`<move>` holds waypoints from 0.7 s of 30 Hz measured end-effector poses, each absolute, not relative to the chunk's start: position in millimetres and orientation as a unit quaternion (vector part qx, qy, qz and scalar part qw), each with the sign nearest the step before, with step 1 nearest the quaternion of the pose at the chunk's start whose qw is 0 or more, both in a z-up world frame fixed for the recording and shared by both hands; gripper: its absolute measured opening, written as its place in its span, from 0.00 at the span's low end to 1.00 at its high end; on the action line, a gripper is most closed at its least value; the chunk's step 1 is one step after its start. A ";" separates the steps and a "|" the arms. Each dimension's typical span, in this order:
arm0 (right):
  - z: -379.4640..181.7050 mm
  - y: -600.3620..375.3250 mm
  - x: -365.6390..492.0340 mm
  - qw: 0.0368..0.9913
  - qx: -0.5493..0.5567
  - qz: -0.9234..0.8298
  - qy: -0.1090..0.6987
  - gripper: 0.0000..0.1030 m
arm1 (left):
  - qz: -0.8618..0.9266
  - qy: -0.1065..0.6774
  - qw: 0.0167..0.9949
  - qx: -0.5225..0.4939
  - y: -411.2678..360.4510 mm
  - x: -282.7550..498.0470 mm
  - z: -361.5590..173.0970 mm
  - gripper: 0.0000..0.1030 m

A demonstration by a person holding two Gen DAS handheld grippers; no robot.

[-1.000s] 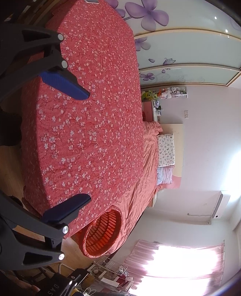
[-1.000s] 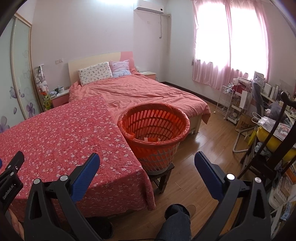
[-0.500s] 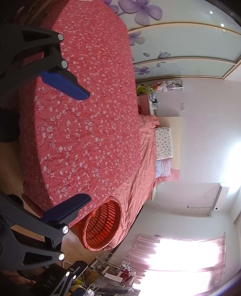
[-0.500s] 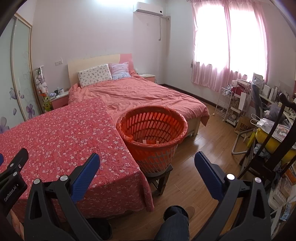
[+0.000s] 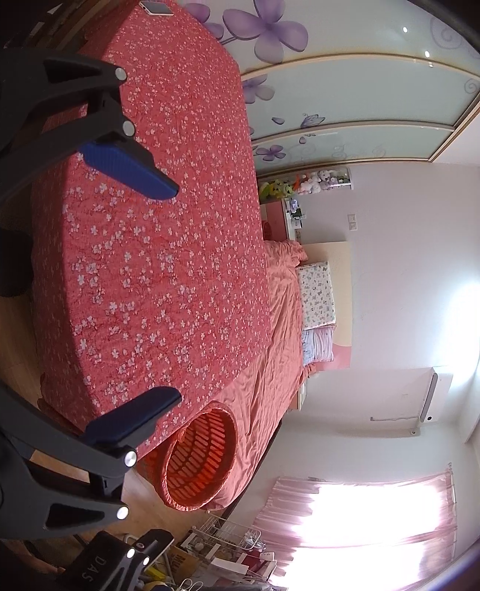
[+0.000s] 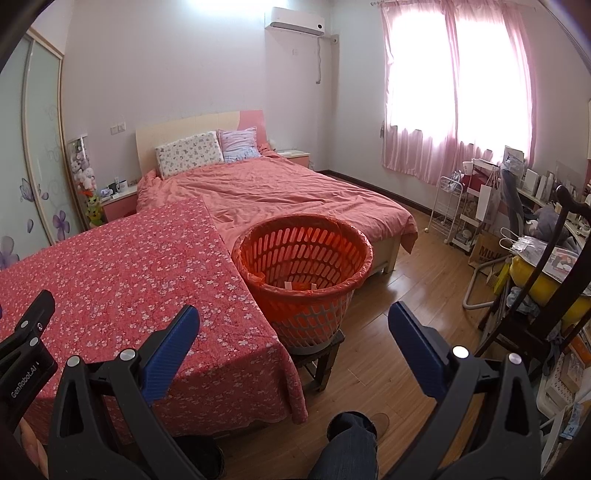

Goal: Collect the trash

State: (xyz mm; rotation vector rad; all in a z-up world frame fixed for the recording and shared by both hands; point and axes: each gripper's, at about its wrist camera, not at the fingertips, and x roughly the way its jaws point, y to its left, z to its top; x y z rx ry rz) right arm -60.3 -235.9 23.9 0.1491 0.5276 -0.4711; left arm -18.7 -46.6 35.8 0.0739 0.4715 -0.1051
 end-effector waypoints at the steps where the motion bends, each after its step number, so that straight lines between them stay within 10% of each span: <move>1: 24.0 -236.0 -60.4 0.935 0.073 -0.230 0.258 0.98 | -0.052 0.233 0.970 0.036 -46.3 -18.6 35.6 0.96; 21: 26.1 -235.9 -57.5 0.935 0.071 -0.229 0.260 0.98 | -0.046 0.240 0.969 0.028 -41.9 -16.4 34.2 0.96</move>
